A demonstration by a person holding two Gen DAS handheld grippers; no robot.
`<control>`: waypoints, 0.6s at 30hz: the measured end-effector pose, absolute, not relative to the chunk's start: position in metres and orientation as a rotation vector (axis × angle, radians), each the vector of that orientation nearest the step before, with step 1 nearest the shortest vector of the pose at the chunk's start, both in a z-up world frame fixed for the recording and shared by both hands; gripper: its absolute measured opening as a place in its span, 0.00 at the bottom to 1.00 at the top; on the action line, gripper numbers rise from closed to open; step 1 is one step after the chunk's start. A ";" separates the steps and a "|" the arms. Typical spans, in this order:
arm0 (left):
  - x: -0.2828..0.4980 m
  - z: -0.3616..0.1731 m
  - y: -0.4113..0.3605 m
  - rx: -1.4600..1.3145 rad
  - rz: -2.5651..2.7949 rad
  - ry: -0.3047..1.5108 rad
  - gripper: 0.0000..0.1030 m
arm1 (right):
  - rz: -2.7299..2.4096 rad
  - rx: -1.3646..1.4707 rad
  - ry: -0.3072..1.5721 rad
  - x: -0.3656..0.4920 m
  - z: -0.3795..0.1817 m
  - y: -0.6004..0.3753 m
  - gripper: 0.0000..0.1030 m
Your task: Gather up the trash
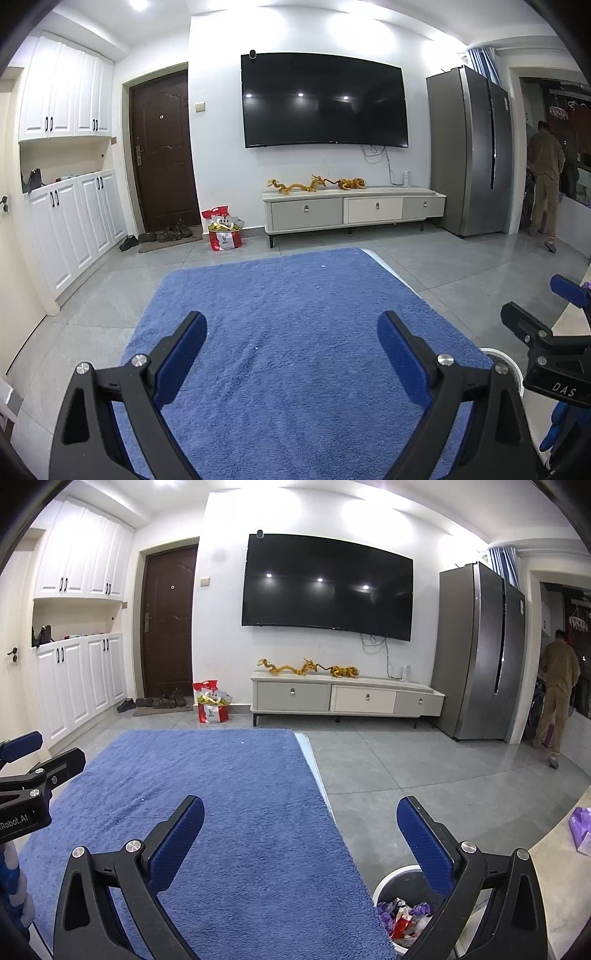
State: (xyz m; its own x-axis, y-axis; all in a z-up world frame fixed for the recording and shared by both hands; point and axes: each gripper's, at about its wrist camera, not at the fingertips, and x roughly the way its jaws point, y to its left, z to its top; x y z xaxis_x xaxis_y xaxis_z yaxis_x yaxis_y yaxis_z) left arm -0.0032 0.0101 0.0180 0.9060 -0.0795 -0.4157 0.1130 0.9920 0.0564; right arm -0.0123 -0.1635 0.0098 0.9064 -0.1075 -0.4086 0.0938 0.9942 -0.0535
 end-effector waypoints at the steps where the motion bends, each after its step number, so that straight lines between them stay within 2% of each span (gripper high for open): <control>1: -0.003 0.017 0.011 0.078 -0.097 0.427 0.91 | -0.105 -0.033 0.423 -0.013 0.009 -0.163 0.99; 18: 0.000 0.012 0.015 0.081 -0.074 0.442 0.91 | -0.124 -0.037 0.424 -0.013 0.011 -0.162 0.99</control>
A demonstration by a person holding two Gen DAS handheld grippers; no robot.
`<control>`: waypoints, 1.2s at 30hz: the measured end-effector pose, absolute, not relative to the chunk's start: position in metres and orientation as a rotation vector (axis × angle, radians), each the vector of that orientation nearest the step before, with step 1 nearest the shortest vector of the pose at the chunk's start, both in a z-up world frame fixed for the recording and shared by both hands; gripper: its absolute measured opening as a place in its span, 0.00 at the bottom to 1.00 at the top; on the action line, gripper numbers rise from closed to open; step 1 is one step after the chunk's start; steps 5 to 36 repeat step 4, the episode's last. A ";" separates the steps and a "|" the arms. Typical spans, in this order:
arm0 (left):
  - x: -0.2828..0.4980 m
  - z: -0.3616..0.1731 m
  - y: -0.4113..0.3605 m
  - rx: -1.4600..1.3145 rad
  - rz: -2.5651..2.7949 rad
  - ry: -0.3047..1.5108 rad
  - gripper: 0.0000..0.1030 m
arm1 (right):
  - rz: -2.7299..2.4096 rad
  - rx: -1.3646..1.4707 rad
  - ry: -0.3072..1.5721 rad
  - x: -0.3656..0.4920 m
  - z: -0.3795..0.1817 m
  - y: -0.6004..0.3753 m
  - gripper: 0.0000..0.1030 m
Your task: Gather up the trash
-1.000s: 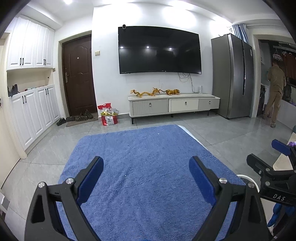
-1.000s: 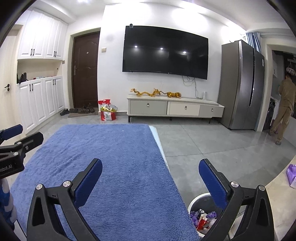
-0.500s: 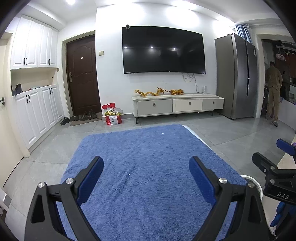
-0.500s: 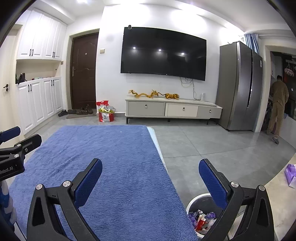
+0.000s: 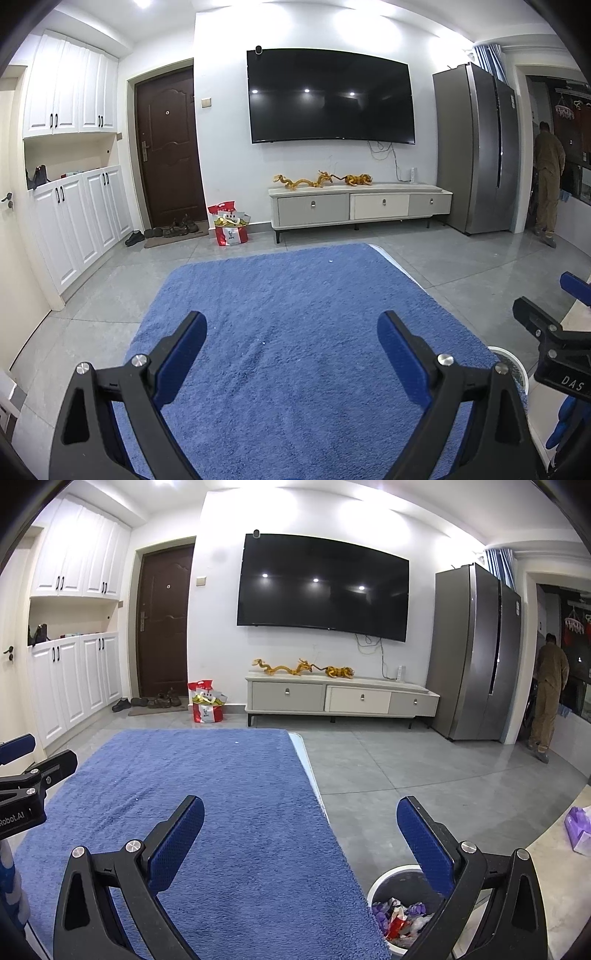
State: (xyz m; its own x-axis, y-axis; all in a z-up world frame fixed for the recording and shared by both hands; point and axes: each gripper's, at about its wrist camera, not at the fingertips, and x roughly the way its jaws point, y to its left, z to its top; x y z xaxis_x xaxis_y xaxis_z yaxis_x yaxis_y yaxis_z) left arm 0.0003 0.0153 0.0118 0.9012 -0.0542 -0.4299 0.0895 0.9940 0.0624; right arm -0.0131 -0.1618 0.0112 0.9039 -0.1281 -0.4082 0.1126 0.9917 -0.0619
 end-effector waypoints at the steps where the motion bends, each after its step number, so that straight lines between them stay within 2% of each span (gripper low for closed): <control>1: 0.001 0.011 0.016 0.080 -0.076 0.445 0.91 | -0.125 -0.038 0.425 -0.013 0.012 -0.161 0.99; 36: 0.002 0.010 0.017 0.073 -0.078 0.452 0.91 | -0.127 -0.040 0.427 -0.013 0.010 -0.161 0.99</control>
